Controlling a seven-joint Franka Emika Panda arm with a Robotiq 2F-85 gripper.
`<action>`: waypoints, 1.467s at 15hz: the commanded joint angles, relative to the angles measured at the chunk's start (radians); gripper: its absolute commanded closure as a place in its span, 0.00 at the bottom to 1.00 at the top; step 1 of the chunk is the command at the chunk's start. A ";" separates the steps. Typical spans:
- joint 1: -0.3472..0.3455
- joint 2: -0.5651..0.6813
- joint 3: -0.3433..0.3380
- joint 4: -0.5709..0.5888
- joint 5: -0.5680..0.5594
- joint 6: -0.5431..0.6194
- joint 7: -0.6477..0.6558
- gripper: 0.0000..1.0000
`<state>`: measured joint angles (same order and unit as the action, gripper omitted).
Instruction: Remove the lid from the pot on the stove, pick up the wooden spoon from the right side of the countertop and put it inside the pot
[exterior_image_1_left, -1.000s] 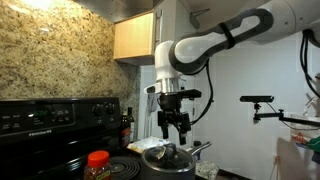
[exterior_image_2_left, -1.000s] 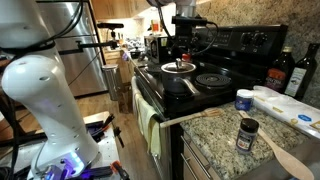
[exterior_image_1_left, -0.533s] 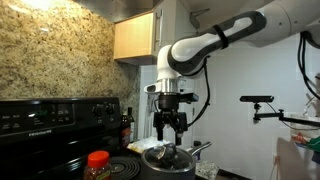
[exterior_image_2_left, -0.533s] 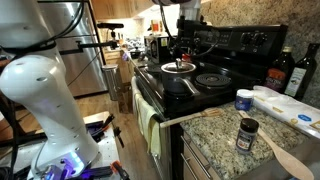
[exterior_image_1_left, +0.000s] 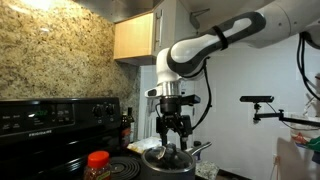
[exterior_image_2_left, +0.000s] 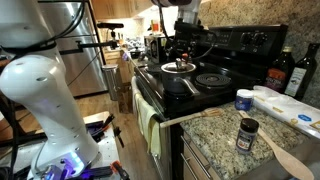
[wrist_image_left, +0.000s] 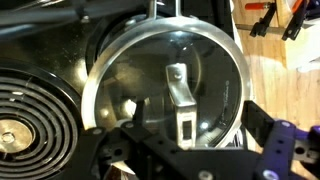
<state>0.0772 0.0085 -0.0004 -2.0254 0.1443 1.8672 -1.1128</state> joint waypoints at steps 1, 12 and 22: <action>-0.009 0.013 0.024 0.011 -0.012 -0.035 0.021 0.33; -0.015 0.021 0.028 0.030 -0.015 -0.055 0.031 0.93; -0.047 -0.025 0.001 0.055 -0.031 -0.063 0.167 0.88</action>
<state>0.0429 0.0122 -0.0063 -1.9899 0.1387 1.8317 -0.9947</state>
